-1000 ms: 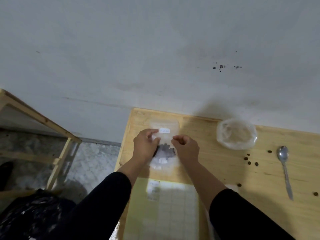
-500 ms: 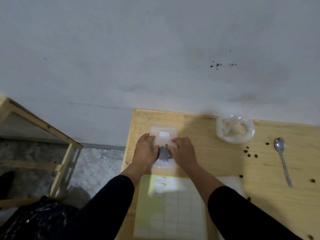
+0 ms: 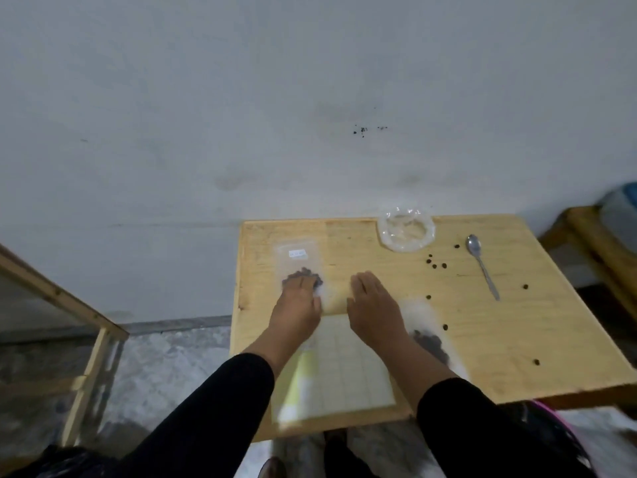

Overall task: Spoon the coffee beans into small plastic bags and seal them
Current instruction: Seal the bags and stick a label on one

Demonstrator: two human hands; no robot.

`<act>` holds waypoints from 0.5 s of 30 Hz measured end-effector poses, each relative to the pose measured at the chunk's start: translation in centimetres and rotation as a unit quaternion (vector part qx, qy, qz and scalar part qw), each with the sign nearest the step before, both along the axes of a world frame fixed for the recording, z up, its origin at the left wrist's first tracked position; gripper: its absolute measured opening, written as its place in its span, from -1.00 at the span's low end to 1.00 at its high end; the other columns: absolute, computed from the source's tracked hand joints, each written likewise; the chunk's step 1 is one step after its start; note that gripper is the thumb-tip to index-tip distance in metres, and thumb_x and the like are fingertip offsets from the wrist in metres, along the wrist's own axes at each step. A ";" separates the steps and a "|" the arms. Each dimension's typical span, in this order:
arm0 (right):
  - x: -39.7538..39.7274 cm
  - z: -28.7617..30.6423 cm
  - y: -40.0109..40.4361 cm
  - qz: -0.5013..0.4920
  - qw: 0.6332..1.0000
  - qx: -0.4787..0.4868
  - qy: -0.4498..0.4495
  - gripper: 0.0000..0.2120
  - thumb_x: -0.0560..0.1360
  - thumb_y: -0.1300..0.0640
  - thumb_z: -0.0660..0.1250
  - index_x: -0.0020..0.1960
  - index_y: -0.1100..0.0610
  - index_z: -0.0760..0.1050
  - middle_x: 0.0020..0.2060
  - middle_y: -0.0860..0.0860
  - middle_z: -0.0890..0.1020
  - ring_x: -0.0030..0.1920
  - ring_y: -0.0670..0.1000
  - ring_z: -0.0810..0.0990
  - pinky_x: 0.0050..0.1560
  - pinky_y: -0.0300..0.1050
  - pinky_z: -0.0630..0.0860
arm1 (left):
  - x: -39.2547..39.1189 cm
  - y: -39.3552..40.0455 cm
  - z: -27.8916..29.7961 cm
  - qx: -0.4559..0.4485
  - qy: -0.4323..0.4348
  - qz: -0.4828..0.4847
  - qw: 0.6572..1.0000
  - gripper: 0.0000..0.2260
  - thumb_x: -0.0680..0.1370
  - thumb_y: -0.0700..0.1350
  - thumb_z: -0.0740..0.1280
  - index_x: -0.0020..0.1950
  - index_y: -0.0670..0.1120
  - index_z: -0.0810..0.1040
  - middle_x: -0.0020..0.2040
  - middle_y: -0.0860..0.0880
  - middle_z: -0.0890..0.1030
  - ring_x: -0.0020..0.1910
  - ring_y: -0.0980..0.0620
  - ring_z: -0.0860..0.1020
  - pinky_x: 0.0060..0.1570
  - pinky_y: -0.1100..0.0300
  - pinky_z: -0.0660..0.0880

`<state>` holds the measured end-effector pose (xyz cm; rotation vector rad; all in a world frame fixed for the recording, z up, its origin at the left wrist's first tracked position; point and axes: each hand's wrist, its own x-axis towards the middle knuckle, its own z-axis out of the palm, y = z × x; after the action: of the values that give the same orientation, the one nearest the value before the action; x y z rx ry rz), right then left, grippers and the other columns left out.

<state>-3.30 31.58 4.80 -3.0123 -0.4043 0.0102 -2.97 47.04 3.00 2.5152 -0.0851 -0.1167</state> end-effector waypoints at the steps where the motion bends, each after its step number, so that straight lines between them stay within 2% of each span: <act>1: -0.9 0.1 -0.9 -0.010 1.000 -0.004 -0.001 -0.51 0.20 0.20 0.56 0.06 0.35 0.54 -0.04 0.23 0.63 0.00 0.18 0.65 -0.09 -0.02 0.61 | -0.7 -0.9 -0.2 0.006 -0.008 -0.017 1.000 -0.62 0.57 -0.16 0.16 0.40 -0.17 0.32 0.34 -0.15 0.40 0.34 -0.09 0.31 0.31 0.20 0.18; 4: -3.3 0.0 -4.5 -0.036 0.999 -0.009 -0.009 -0.50 0.10 0.23 0.58 -0.02 0.36 0.56 -0.13 0.22 0.64 -0.08 0.18 0.66 -0.14 -0.03 0.63 | -3.1 -4.0 -0.4 0.019 -0.025 -0.064 0.997 -0.62 0.59 -0.13 0.17 0.40 -0.19 0.34 0.33 -0.14 0.43 0.33 -0.08 0.33 0.28 0.25 0.20; 6: -4.6 -0.6 -7.1 -0.062 0.998 -0.008 -0.011 -0.53 0.11 0.23 0.56 -0.03 0.36 0.55 -0.14 0.21 0.63 -0.09 0.20 0.65 -0.15 -0.04 0.62 | -4.4 -6.0 -0.7 0.013 -0.021 -0.073 0.997 -0.61 0.59 -0.10 0.19 0.41 -0.15 0.32 0.35 -0.10 0.41 0.36 -0.05 0.31 0.29 0.26 0.20; 8: -5.9 -1.0 -9.3 -0.096 0.995 0.008 0.002 -0.63 0.33 0.19 0.43 0.08 0.32 0.50 -0.02 0.19 0.58 0.02 0.18 0.58 -0.04 -0.07 0.57 | -5.4 -7.8 -0.9 0.014 -0.001 -0.076 0.997 -0.59 0.60 -0.07 0.17 0.43 -0.12 0.29 0.38 -0.07 0.38 0.38 -0.02 0.28 0.31 0.24 0.20; 10: -6.9 -1.5 -11.2 -0.118 0.992 0.014 0.037 -0.65 0.52 0.12 0.21 0.25 0.26 0.37 0.17 0.14 0.47 0.20 0.11 0.44 0.15 -0.14 0.44 | -6.1 -9.5 -1.3 0.011 0.034 -0.079 0.996 -0.58 0.61 -0.05 0.16 0.45 -0.10 0.24 0.40 -0.04 0.36 0.39 -0.02 0.27 0.32 0.20 0.20; 12: -7.5 -1.9 -12.7 -0.132 0.988 0.038 0.067 -0.57 0.58 0.07 0.13 0.38 0.24 0.25 0.32 0.13 0.37 0.35 0.08 0.32 0.31 -0.15 0.31 | -6.6 -11.2 -1.5 0.002 0.065 -0.075 0.995 -0.60 0.60 -0.06 0.17 0.44 -0.10 0.28 0.36 -0.06 0.41 0.34 -0.04 0.35 0.30 0.16 0.26; 15: -7.6 -2.3 -14.3 -0.132 0.983 0.071 0.109 -0.51 0.60 0.05 0.11 0.46 0.23 0.15 0.42 0.11 0.27 0.43 0.06 0.22 0.38 -0.16 0.21 | -6.8 -13.6 -1.1 -0.023 0.101 -0.042 0.994 -0.68 0.58 -0.13 0.19 0.32 -0.16 0.41 0.18 -0.14 0.56 0.15 -0.11 0.52 0.13 0.13 0.44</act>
<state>-10.95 17.32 2.49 -2.8570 0.0149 0.2758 -9.79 33.46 1.90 2.4391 -0.1109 -0.3976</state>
